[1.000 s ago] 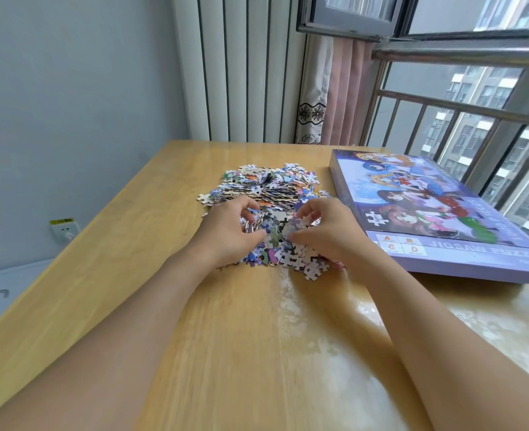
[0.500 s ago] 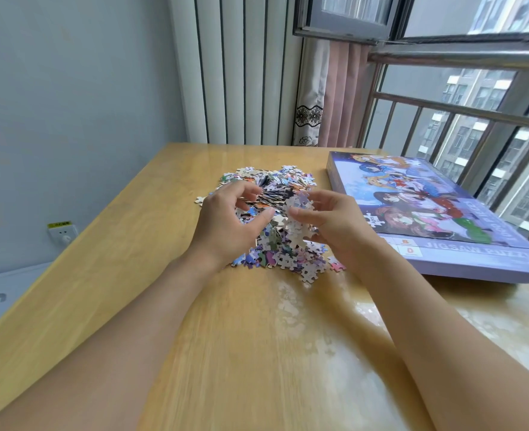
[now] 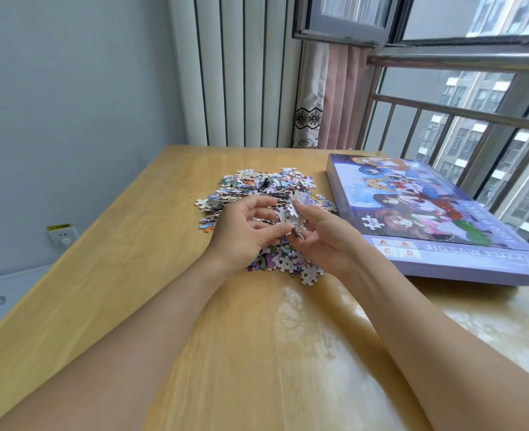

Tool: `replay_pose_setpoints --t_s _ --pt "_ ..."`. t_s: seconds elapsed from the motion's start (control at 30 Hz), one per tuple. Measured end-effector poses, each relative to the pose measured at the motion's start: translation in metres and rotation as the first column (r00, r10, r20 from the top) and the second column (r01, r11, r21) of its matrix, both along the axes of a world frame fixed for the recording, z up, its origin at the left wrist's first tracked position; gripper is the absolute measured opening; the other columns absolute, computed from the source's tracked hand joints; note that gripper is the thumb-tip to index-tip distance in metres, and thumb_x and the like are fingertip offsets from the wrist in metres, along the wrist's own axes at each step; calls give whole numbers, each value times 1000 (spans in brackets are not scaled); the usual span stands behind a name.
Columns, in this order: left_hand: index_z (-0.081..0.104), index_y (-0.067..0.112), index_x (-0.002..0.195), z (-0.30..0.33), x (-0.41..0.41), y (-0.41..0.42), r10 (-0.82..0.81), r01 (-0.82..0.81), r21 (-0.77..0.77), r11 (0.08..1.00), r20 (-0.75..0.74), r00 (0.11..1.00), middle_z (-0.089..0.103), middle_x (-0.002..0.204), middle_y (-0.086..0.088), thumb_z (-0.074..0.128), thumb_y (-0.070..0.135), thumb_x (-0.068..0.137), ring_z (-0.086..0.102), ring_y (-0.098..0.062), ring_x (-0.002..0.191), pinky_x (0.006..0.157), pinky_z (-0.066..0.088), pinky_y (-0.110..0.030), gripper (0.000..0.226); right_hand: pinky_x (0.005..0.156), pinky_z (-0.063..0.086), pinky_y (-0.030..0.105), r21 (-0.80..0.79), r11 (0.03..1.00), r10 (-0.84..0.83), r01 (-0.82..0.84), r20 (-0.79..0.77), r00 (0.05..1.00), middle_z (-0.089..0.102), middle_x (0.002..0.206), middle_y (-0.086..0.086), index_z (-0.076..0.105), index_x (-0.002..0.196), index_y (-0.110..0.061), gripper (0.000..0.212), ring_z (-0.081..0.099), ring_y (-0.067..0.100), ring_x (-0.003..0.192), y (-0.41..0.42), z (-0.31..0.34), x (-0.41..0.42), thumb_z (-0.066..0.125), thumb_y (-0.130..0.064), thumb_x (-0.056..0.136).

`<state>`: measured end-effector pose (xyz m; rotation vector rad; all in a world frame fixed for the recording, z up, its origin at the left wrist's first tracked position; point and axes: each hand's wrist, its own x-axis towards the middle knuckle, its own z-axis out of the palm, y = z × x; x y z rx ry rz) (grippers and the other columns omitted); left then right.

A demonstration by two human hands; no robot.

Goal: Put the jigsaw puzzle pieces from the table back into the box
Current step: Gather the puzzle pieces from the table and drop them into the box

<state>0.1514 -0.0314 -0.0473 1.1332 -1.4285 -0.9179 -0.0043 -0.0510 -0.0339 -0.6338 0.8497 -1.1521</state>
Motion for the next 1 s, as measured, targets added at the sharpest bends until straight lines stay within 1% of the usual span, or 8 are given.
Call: replay_pose_setpoints --t_s 0.1,0.13,0.27,0.4,0.53,0.8,0.93,1.0 --pt "68 9 115 -2 -1 -1 -16 21 46 999 -95 995 67 97 -13 84 4 75 70 -12 70 68 58 -23 43 58 55 29 -47 999 18 -21 -61 998 60 117 12 39 148 -1 77 63 21 88 2 0 3 78 -12 82" --pt "70 9 110 -2 -1 -1 -17 23 53 998 -120 993 67 97 -15 83 2 75 71 -12 69 68 57 -21 38 59 56 30 -70 997 6 -11 -65 998 59 121 14 32 151 -1 82 65 20 84 3 0 5 77 -10 84" --pt "73 10 103 -1 -1 0 16 0 78 997 -195 981 71 98 -17 82 4 77 72 -14 68 66 56 -19 28 79 58 32 -93 995 -18 16 -20 1000 63 114 17 34 146 5 65 71 15 75 4 -1 8 69 -2 91" --pt "75 11 99 -3 -2 -1 26 -5 94 996 -218 976 73 102 -9 84 8 77 75 -15 76 70 57 -20 24 90 58 35 -136 990 27 -44 -130 991 67 108 15 60 108 0 18 69 20 90 3 -3 4 68 -7 93" --pt "74 9 100 -5 -2 -2 19 6 109 994 -232 972 74 102 -12 82 7 78 75 -18 81 72 57 -22 24 77 60 31 -203 976 29 -80 -244 969 68 101 15 63 115 5 26 70 19 85 4 -3 4 66 -12 96" --pt "73 12 97 -7 -3 -6 133 -136 -10 991 -163 978 75 89 -7 81 7 81 73 -13 77 66 58 -24 19 85 60 40 -140 982 110 -126 -114 987 60 122 20 51 127 6 41 66 28 110 7 0 6 70 -7 92" --pt "74 10 100 -5 -4 -7 146 -153 -15 988 -213 966 76 90 -8 79 10 84 74 -18 78 69 59 -24 16 76 61 32 -87 992 86 -96 -106 991 60 118 20 61 105 5 16 65 30 106 6 2 3 67 -4 93" --pt "74 10 100 -3 -5 -8 146 -157 -27 987 -243 959 76 92 -9 76 9 87 75 -20 82 71 60 -26 13 68 61 27 -19 999 29 -30 -17 999 57 123 18 64 102 4 12 65 27 99 5 4 2 67 -3 93"
